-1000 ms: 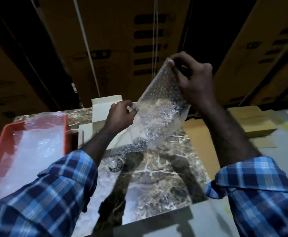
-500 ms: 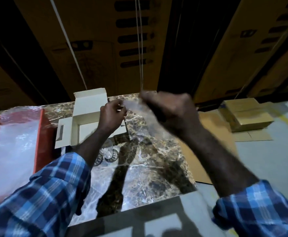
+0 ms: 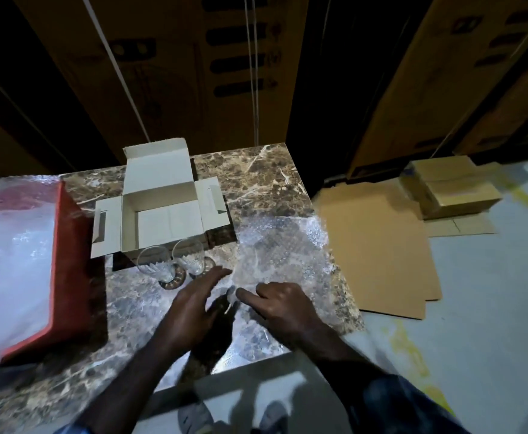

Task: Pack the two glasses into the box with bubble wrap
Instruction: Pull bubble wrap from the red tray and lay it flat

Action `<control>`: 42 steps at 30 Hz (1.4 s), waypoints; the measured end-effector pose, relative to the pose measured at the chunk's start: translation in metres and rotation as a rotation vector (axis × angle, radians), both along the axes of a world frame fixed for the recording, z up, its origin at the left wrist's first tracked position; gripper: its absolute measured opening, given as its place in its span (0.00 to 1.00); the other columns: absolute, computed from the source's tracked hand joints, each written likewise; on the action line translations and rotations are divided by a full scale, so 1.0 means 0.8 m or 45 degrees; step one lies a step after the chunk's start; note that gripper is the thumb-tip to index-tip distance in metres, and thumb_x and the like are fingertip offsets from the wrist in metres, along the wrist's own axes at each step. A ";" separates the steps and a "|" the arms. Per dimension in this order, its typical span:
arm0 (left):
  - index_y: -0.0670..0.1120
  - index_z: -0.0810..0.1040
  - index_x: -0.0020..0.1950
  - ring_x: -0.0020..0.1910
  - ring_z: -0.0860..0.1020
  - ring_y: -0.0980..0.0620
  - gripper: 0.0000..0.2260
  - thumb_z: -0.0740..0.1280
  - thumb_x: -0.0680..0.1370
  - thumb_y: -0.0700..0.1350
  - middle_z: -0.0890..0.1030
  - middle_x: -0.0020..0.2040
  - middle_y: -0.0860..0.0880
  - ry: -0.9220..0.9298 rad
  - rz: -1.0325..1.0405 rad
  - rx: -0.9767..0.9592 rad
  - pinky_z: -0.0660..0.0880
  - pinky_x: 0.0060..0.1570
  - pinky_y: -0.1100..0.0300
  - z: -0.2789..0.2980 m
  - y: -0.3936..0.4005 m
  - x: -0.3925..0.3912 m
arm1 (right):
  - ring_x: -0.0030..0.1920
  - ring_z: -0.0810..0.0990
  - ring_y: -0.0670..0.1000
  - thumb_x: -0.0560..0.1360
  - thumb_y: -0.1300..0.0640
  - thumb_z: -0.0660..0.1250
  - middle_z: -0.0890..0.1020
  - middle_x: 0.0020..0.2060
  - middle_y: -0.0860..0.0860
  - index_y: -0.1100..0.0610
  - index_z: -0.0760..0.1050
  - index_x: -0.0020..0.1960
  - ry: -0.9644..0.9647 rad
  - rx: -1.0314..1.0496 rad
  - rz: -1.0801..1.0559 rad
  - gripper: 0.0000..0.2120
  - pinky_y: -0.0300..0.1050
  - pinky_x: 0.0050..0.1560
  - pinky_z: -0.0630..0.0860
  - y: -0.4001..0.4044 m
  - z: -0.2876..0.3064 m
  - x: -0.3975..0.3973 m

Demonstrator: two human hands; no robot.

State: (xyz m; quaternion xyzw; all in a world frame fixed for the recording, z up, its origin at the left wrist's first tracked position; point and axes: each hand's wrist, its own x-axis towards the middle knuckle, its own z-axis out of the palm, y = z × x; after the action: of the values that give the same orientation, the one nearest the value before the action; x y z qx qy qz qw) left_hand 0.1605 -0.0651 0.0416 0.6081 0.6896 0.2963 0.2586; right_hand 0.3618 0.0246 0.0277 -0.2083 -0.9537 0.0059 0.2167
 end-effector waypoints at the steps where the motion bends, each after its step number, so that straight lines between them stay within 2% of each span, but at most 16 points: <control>1: 0.56 0.68 0.75 0.71 0.68 0.57 0.28 0.72 0.78 0.40 0.69 0.75 0.54 0.027 -0.059 0.005 0.67 0.68 0.63 -0.013 -0.006 -0.003 | 0.27 0.72 0.54 0.68 0.57 0.78 0.73 0.31 0.50 0.49 0.69 0.63 -0.004 -0.010 -0.001 0.28 0.41 0.25 0.65 -0.003 -0.010 -0.003; 3: 0.57 0.63 0.77 0.74 0.62 0.60 0.31 0.71 0.78 0.43 0.63 0.77 0.56 0.081 -0.130 0.004 0.58 0.70 0.69 -0.034 -0.011 -0.008 | 0.27 0.73 0.54 0.70 0.55 0.77 0.73 0.31 0.50 0.48 0.68 0.64 0.002 -0.039 -0.018 0.27 0.41 0.24 0.65 -0.010 -0.026 -0.007; 5: 0.57 0.62 0.77 0.75 0.58 0.61 0.32 0.72 0.78 0.42 0.61 0.77 0.57 0.125 -0.198 -0.010 0.57 0.71 0.67 -0.056 -0.016 -0.010 | 0.28 0.74 0.55 0.74 0.53 0.74 0.73 0.32 0.50 0.47 0.69 0.64 0.008 -0.086 -0.026 0.22 0.42 0.24 0.67 -0.020 -0.040 -0.009; 9: 0.48 0.69 0.75 0.77 0.56 0.58 0.30 0.74 0.75 0.40 0.66 0.76 0.52 0.190 -0.343 0.045 0.53 0.72 0.73 -0.093 -0.022 -0.011 | 0.30 0.76 0.55 0.79 0.49 0.63 0.74 0.31 0.49 0.46 0.72 0.64 -0.064 -0.215 -0.043 0.14 0.43 0.24 0.70 -0.038 -0.066 -0.003; 11: 0.44 0.76 0.69 0.73 0.63 0.50 0.22 0.74 0.76 0.43 0.74 0.71 0.47 0.258 -0.427 0.115 0.60 0.72 0.65 -0.100 -0.019 -0.008 | 0.31 0.77 0.55 0.80 0.47 0.60 0.75 0.30 0.49 0.45 0.74 0.63 -0.044 -0.297 -0.093 0.13 0.43 0.23 0.71 -0.047 -0.074 0.002; 13: 0.46 0.81 0.60 0.67 0.70 0.47 0.11 0.68 0.80 0.49 0.78 0.65 0.45 0.317 -0.487 0.179 0.70 0.64 0.56 -0.099 -0.016 -0.004 | 0.33 0.78 0.54 0.82 0.45 0.59 0.77 0.31 0.49 0.46 0.77 0.60 0.016 -0.360 -0.147 0.11 0.44 0.25 0.73 -0.054 -0.080 0.006; 15: 0.48 0.83 0.52 0.65 0.72 0.46 0.12 0.62 0.82 0.52 0.79 0.63 0.48 0.352 -0.515 0.173 0.72 0.60 0.53 -0.097 -0.013 -0.003 | 0.37 0.78 0.54 0.84 0.47 0.59 0.80 0.35 0.50 0.50 0.80 0.54 0.088 -0.376 -0.206 0.12 0.48 0.32 0.76 -0.054 -0.086 0.010; 18: 0.48 0.83 0.47 0.64 0.74 0.45 0.13 0.61 0.83 0.52 0.80 0.60 0.49 0.382 -0.499 0.154 0.73 0.57 0.52 -0.103 -0.016 -0.007 | 0.49 0.79 0.57 0.83 0.51 0.61 0.82 0.49 0.53 0.55 0.80 0.50 0.099 -0.388 -0.254 0.12 0.53 0.51 0.76 -0.043 -0.091 0.017; 21: 0.49 0.83 0.49 0.69 0.71 0.47 0.17 0.57 0.84 0.55 0.80 0.64 0.51 0.362 -0.466 0.052 0.73 0.61 0.52 -0.112 -0.023 -0.013 | 0.68 0.72 0.59 0.83 0.45 0.58 0.73 0.71 0.57 0.54 0.79 0.64 -0.097 -0.448 -0.367 0.19 0.56 0.70 0.68 -0.036 -0.103 0.025; 25: 0.46 0.82 0.55 0.70 0.69 0.51 0.18 0.56 0.83 0.55 0.80 0.65 0.49 0.266 -0.379 -0.011 0.72 0.62 0.53 -0.108 -0.027 -0.012 | 0.79 0.58 0.56 0.81 0.37 0.52 0.56 0.80 0.56 0.49 0.64 0.77 -0.386 -0.567 -0.392 0.29 0.62 0.76 0.57 -0.040 -0.122 0.044; 28: 0.46 0.82 0.61 0.68 0.69 0.54 0.24 0.55 0.83 0.61 0.81 0.63 0.48 0.140 -0.273 -0.071 0.69 0.61 0.61 -0.102 -0.028 -0.012 | 0.79 0.56 0.55 0.81 0.32 0.51 0.56 0.80 0.55 0.49 0.61 0.79 -0.402 -0.565 -0.429 0.33 0.59 0.77 0.53 -0.041 -0.125 0.067; 33: 0.51 0.82 0.59 0.71 0.70 0.58 0.22 0.55 0.81 0.63 0.78 0.59 0.65 -0.014 -0.101 -0.112 0.71 0.63 0.58 -0.098 -0.029 -0.019 | 0.79 0.57 0.53 0.74 0.27 0.61 0.61 0.78 0.55 0.54 0.65 0.77 -0.209 -0.600 -0.358 0.41 0.56 0.79 0.51 -0.046 -0.105 0.092; 37: 0.53 0.84 0.58 0.69 0.70 0.67 0.19 0.60 0.78 0.60 0.81 0.60 0.59 -0.146 0.022 -0.124 0.67 0.62 0.72 -0.086 -0.021 -0.021 | 0.67 0.74 0.56 0.72 0.49 0.68 0.78 0.65 0.56 0.56 0.79 0.61 -0.105 -0.518 -0.344 0.20 0.61 0.65 0.73 -0.039 -0.108 0.112; 38: 0.54 0.84 0.57 0.68 0.70 0.68 0.18 0.60 0.77 0.59 0.82 0.59 0.60 -0.158 0.027 -0.120 0.66 0.61 0.75 -0.082 -0.020 -0.021 | 0.63 0.77 0.56 0.74 0.53 0.66 0.81 0.61 0.55 0.57 0.81 0.55 -0.009 -0.517 -0.345 0.13 0.59 0.61 0.75 -0.038 -0.108 0.117; 40: 0.61 0.83 0.53 0.65 0.72 0.69 0.13 0.61 0.76 0.60 0.82 0.57 0.63 -0.180 0.026 -0.128 0.68 0.60 0.74 -0.074 -0.019 -0.021 | 0.57 0.80 0.54 0.79 0.56 0.62 0.85 0.53 0.54 0.59 0.83 0.47 0.212 -0.541 -0.365 0.12 0.51 0.59 0.77 -0.037 -0.106 0.123; 42: 0.63 0.82 0.47 0.62 0.73 0.72 0.10 0.62 0.75 0.60 0.81 0.53 0.68 -0.195 0.033 -0.134 0.65 0.67 0.71 -0.067 -0.017 -0.019 | 0.51 0.81 0.53 0.76 0.62 0.67 0.86 0.47 0.55 0.61 0.84 0.45 0.356 -0.574 -0.437 0.07 0.40 0.56 0.76 -0.033 -0.104 0.126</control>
State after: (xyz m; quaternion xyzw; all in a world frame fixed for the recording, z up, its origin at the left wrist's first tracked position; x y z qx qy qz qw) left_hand 0.1453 -0.0787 -0.0123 0.5603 0.6903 0.3087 0.3381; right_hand 0.4624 -0.0018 -0.0558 -0.4061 -0.8403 0.2092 0.2918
